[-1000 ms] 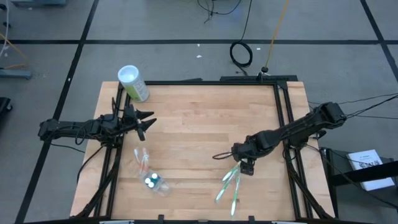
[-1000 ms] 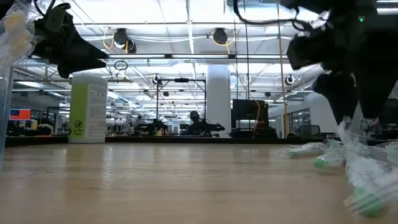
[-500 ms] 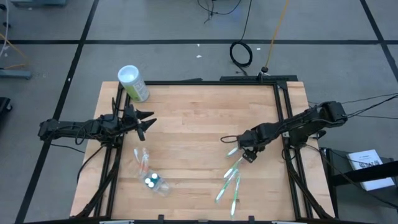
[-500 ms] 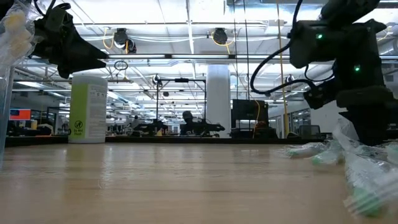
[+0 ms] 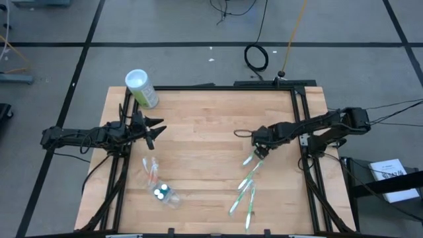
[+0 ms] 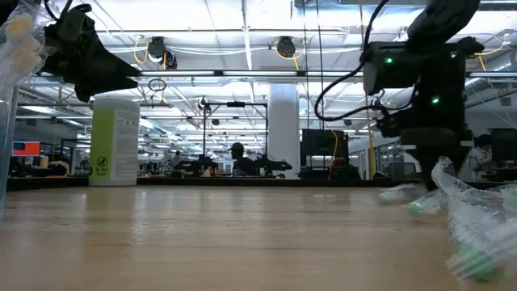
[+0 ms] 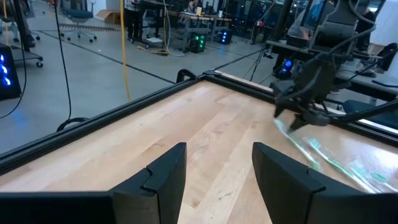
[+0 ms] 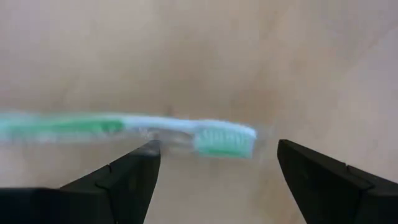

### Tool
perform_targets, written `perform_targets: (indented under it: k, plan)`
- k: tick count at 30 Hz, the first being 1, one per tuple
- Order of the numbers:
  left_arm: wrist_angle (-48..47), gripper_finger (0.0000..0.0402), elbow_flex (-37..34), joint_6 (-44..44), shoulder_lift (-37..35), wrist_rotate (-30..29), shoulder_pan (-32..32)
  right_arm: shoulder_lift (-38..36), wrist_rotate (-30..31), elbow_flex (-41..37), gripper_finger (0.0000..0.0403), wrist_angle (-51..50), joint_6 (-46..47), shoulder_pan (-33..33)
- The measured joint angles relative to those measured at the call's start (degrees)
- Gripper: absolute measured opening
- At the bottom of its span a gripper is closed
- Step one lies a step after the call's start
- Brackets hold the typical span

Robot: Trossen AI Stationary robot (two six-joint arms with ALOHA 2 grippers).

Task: Pick & Place toothbrushing station
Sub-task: Put the green toothbrush into the transparent organizer

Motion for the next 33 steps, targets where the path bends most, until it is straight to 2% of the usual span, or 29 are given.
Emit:
perform_targets:
  k: [5, 7, 9, 12, 14, 23, 31, 33]
  plan:
    - [0.0, 0.0186, 0.0, 0.0, 0.0, 0.0, 0.0, 0.2, 13.4, -0.1, 0.0318, 8.0, 0.0, -2.9]
    - [0.0, 0.0186, 0.0, 0.0, 0.0, 0.0, 0.0, 0.1, 15.4, -0.2, 0.0318, 12.5, -2.3, -3.8]
    - [0.0, 0.0186, 0.0, 0.0, 0.0, 0.0, 0.0, 0.2, 13.7, -0.3, 0.0318, 19.0, -5.8, -4.8]
    - [0.0, 0.0186, 0.0, -0.1, 0.0, 0.0, 0.0, 0.1, 6.8, -1.7, 0.0318, 31.3, -12.3, -6.0]
    - [0.0, 0.0186, 0.0, -0.1, 0.0, 0.0, 0.0, 0.2, 3.5, -2.0, 0.0318, 35.2, -13.9, -6.7]
    - [0.0, 0.0186, 0.0, -0.3, 0.0, 0.0, 0.0, -0.2, 5.5, -2.0, 0.0318, 27.7, -5.4, -7.9]
    - [-0.1, 0.0186, 0.0, -0.3, 0.0, 0.1, 0.0, 2.7, 5.5, -2.0, 0.0318, 31.2, -4.3, -9.3]
    - [-0.1, 0.0186, 0.0, -0.3, 0.0, 0.1, 0.0, 4.9, 3.1, -1.9, 0.0318, 32.7, -4.4, -9.8]
